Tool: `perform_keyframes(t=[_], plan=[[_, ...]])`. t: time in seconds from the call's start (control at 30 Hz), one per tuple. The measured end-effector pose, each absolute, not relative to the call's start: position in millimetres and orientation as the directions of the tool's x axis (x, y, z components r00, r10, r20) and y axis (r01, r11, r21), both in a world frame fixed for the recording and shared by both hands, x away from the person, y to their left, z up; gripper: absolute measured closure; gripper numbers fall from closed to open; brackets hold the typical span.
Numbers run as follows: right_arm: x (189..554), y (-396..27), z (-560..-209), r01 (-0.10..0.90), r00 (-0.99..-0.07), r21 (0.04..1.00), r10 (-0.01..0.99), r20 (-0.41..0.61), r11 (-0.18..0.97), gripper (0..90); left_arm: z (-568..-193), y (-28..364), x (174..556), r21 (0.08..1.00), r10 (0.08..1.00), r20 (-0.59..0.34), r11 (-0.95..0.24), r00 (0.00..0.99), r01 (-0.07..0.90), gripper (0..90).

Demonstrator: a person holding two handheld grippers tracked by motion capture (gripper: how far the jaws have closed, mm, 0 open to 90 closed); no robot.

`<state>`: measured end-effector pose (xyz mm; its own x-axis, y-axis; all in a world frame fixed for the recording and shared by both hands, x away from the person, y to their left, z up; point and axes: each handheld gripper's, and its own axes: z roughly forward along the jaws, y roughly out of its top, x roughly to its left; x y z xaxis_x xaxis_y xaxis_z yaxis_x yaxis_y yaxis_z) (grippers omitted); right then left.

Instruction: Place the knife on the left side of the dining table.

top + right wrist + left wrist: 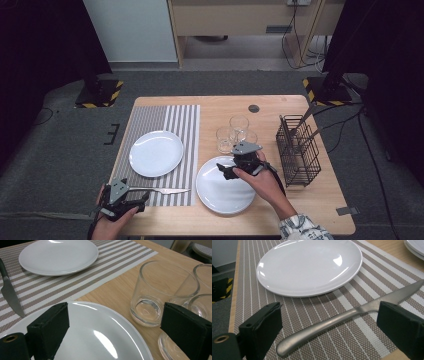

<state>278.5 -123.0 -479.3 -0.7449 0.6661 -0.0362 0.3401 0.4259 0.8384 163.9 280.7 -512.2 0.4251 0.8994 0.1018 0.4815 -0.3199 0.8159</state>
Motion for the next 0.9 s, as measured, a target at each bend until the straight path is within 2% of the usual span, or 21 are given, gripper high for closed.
perform_keyframes(t=[0.23,0.9], plan=[[279,-131,-479,0.35,-0.733,0.838,0.68,-0.033,0.419,7.9,-514,271,178,0.802,0.881,0.127,-0.361,0.455,0.476,6.0],[274,-152,-485,0.374,-0.707,0.836,0.707,-0.023,0.401,7.6,-520,272,174,0.786,0.875,0.131,-0.379,0.467,0.489,6.0]])
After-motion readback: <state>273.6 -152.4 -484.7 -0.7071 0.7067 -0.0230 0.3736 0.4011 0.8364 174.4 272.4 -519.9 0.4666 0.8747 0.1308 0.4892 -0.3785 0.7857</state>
